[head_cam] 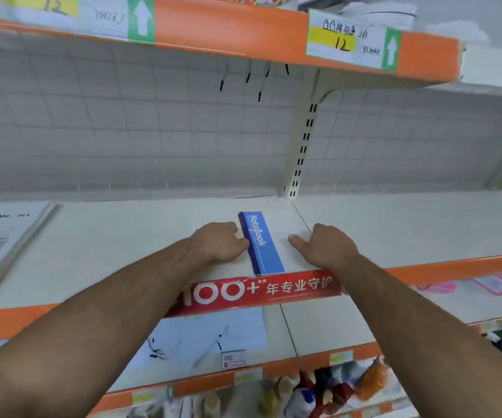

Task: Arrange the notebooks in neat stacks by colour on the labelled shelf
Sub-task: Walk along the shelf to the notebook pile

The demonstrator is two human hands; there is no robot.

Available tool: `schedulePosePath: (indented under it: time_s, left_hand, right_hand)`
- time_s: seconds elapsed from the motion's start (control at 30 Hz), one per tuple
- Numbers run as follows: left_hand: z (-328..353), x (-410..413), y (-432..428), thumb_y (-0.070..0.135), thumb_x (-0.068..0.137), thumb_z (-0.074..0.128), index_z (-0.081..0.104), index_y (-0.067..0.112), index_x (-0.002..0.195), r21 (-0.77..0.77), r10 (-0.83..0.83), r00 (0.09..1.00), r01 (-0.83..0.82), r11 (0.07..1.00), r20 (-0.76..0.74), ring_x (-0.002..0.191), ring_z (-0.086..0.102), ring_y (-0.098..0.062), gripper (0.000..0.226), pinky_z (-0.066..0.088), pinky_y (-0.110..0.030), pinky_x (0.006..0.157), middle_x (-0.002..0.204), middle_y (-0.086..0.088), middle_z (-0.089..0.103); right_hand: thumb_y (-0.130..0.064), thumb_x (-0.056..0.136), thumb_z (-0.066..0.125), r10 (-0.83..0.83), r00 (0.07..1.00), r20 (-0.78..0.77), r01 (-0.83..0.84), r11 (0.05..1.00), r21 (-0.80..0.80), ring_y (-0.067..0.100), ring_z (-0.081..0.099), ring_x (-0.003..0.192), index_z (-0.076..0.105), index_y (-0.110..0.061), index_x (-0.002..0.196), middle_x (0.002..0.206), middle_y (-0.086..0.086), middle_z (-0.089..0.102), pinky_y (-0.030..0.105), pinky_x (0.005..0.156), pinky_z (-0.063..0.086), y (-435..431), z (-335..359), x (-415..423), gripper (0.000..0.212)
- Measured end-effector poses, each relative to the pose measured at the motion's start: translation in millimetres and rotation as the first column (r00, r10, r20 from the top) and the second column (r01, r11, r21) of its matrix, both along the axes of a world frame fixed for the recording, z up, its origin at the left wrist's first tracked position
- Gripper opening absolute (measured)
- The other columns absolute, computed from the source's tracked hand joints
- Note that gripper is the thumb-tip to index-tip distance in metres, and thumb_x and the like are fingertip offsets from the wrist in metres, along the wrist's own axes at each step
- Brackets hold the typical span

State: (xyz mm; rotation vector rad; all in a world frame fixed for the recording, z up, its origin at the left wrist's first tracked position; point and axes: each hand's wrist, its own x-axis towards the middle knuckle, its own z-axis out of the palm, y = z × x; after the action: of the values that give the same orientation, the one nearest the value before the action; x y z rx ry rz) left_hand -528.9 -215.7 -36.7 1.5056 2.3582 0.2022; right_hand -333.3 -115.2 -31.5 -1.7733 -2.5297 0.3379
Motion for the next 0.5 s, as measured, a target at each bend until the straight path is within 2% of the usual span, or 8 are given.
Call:
schedulePosePath:
  time_s: [0.1, 0.2, 0.33, 0.5]
  left_hand:
    - [2.7, 5.5, 6.7, 0.057, 0.094, 0.051, 0.054, 0.018, 0.136, -0.042, 0.033, 0.999, -0.034, 0.999, -0.023, 0.117, 0.056, -0.019, 0.057, 0.045, -0.033, 0.095, 0.135, -0.001, 0.059]
    - [8.0, 6.7, 11.5, 0.053, 0.092, 0.058, 0.060, 0.018, 0.129, -0.081, 0.061, 0.998, -0.061, 0.995, -0.003, 0.112, 0.058, -0.018, 0.050, 0.046, -0.031, 0.089, 0.128, -0.001, 0.063]
    - [3.0, 7.5, 15.2, 0.048, 0.090, 0.066, 0.059, 0.020, 0.130, -0.064, 0.109, 0.994, -0.107, 0.992, 0.021, 0.113, 0.059, -0.017, 0.050, 0.046, -0.030, 0.091, 0.129, 0.001, 0.063]
    - [-3.7, 6.7, 18.6, 0.046, 0.089, 0.067, 0.059, 0.021, 0.130, -0.040, 0.117, 0.993, -0.116, 0.992, 0.020, 0.110, 0.059, -0.016, 0.049, 0.046, -0.028, 0.087, 0.127, 0.001, 0.063]
  right_hand:
    - [-0.075, 0.084, 0.053, 0.024, 0.999, 0.029, -0.022, 0.997, -0.073, 0.019, 0.055, 0.084, 0.049, -0.015, 0.101, 0.093, 0.001, 0.058, 0.032, 0.076, 0.043, 12.4, -1.4, -0.3, 0.062]
    - [-0.073, 0.077, 0.064, 0.040, 0.999, 0.008, -0.038, 0.993, -0.114, 0.019, 0.057, 0.078, 0.051, -0.015, 0.092, 0.081, -0.002, 0.056, 0.032, 0.074, 0.045, 24.4, -5.6, -5.4, 0.062]
    - [-0.063, 0.075, 0.074, 0.058, 0.995, -0.085, -0.070, 0.987, -0.146, 0.021, 0.059, 0.080, 0.055, -0.013, 0.092, 0.087, 0.001, 0.059, 0.032, 0.075, 0.048, 35.5, -9.2, -12.4, 0.056]
    - [-0.054, 0.069, 0.084, -0.017, 0.980, -0.196, -0.030, 0.972, -0.232, 0.019, 0.061, 0.072, 0.056, -0.011, 0.084, 0.080, 0.002, 0.061, 0.032, 0.068, 0.051, 48.5, -11.8, -13.3, 0.054]
